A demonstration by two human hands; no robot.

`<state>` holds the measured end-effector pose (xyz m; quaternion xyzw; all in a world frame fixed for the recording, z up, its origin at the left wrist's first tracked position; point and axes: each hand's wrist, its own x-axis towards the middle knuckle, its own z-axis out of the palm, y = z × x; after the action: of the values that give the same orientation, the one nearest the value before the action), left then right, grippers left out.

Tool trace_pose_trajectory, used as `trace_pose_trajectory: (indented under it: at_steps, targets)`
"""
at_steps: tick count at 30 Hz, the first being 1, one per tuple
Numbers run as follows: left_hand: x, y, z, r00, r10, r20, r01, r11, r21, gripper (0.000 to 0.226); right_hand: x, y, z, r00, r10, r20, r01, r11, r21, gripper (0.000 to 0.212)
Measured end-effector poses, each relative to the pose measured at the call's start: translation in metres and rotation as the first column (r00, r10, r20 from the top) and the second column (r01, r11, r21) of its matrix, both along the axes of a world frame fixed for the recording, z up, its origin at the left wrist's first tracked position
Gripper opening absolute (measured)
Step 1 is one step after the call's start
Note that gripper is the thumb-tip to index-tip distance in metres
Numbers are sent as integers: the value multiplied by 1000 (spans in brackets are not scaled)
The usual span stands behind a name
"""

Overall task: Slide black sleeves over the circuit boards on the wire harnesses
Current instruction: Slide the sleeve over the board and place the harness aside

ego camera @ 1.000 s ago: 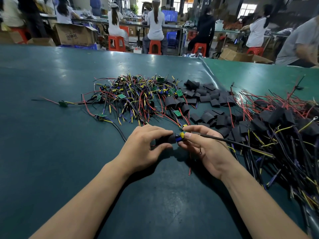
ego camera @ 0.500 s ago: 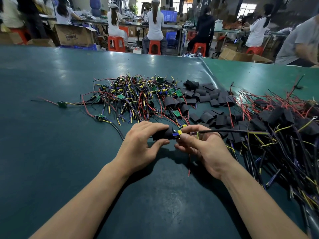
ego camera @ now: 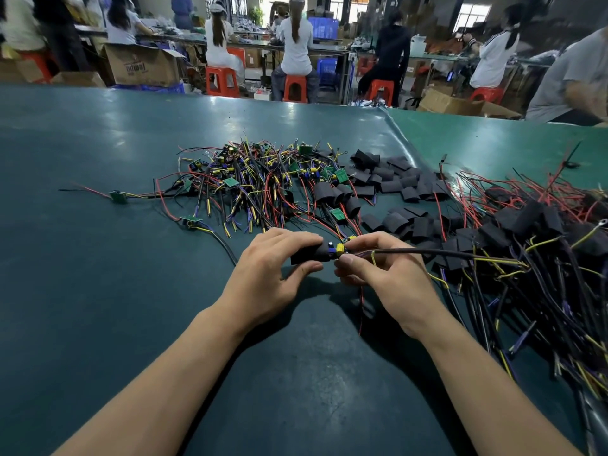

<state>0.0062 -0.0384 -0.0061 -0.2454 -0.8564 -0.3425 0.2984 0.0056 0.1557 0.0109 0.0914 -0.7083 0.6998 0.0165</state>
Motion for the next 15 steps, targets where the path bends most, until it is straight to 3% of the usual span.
trace_pose_trajectory:
  at_steps: [6, 15]
  targets:
    - [-1, -1, 0, 997, -53, -57, 50, 998, -43, 32, -1, 0, 0, 996, -27, -82, 39, 989, 145, 20]
    - [0, 0, 3, 994, -84, -70, 82, 996, -32, 31, 1, -1, 0, 999, 5, -34, -2, 998, 68, 13]
